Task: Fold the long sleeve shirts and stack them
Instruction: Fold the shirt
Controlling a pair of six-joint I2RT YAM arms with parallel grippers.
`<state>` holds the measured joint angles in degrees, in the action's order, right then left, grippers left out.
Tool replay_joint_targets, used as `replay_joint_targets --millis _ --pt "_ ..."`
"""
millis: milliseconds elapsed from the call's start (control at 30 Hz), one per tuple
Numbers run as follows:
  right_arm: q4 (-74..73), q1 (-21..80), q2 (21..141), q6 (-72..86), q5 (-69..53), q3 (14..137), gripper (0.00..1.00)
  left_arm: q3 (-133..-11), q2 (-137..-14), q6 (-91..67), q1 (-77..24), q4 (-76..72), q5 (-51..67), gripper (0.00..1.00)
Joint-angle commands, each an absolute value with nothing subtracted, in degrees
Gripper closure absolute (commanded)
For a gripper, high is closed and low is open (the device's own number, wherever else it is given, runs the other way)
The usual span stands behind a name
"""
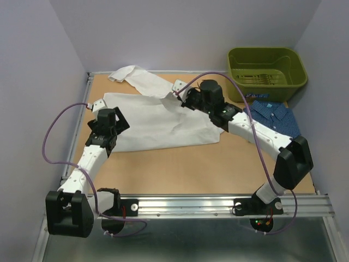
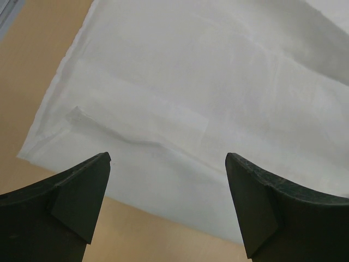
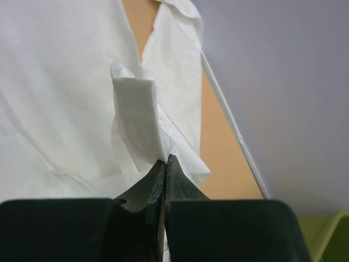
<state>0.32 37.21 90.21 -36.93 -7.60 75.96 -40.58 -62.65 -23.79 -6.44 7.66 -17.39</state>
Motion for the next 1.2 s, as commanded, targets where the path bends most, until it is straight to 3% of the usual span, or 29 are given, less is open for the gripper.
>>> replay_joint_targets --millis 0,133,200,367,467,600,833,1167 --pt "0.18 41.30 92.46 -46.47 -13.09 78.40 0.99 -39.46 -58.80 -22.85 -6.68 4.22 -17.84 0.02" --pt "0.17 45.70 95.18 -47.29 -17.31 76.99 0.98 -38.85 -57.75 -23.03 -6.77 3.78 -16.18 0.02" --pt "0.18 46.93 96.85 -47.11 -18.89 76.64 0.86 -38.59 -57.40 -23.03 -6.68 3.43 -15.47 0.02" --pt "0.18 48.96 100.72 -40.02 -14.61 79.53 0.71 -38.14 -56.60 -22.41 -6.77 2.20 -13.01 0.02" --pt "0.26 48.96 100.55 -31.22 -3.81 81.03 0.42 -37.62 -56.60 -21.54 -7.29 1.67 -11.52 0.02" --pt "0.18 48.00 97.48 -18.48 10.09 79.20 0.22 -37.44 -57.39 -22.67 -8.26 1.58 -9.85 0.02" --pt "0.09 33.59 86.14 7.71 1.42 64.44 0.32 -39.28 -61.87 -26.36 -8.26 5.36 -14.49 0.02" --pt "1.05 20.57 79.89 15.82 -17.73 45.27 0.34 -41.31 -69.25 -29.79 2.89 6.86 -11.34 0.02"
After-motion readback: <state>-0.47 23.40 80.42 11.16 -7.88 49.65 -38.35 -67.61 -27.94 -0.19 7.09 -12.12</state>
